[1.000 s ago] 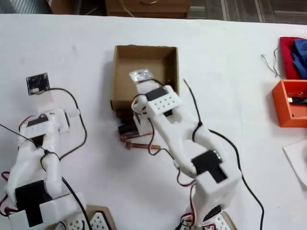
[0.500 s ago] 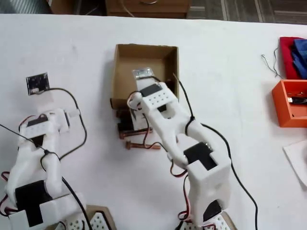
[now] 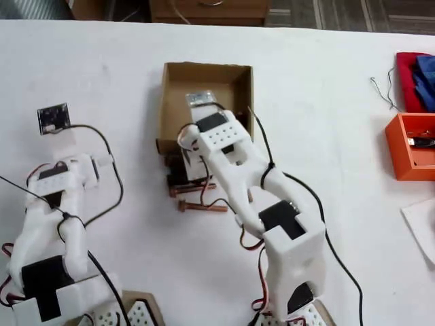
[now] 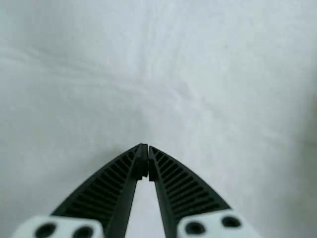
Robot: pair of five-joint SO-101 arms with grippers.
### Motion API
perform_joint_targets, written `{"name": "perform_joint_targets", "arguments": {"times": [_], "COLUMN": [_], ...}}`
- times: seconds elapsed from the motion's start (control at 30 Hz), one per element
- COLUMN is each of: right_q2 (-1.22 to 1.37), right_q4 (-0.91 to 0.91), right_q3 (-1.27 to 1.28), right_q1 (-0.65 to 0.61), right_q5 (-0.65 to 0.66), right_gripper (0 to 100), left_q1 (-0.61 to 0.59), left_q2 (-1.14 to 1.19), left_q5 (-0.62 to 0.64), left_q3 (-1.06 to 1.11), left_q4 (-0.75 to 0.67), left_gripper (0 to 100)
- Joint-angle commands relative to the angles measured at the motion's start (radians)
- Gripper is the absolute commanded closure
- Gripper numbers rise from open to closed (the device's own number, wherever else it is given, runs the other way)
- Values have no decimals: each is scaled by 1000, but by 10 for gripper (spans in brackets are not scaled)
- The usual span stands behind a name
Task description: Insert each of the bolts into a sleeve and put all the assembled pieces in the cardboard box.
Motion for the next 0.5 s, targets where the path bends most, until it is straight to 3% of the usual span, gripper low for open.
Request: {"name": "perform_joint_targets", "arguments": {"times": [0.0, 0.47], "right_q2": [-2, 38], "right_q4": [1, 4], "right_q3": [-61, -60], "right_q1": [1, -2], "right_q5": [-8, -9], "right_gripper": [893, 893], "left_q1": [5, 5], "left_q2": [-5, -5], "left_q5": [6, 6], "left_q3": [-31, -31], "left_q4": [-14, -14], "left_gripper": [962, 962]}}
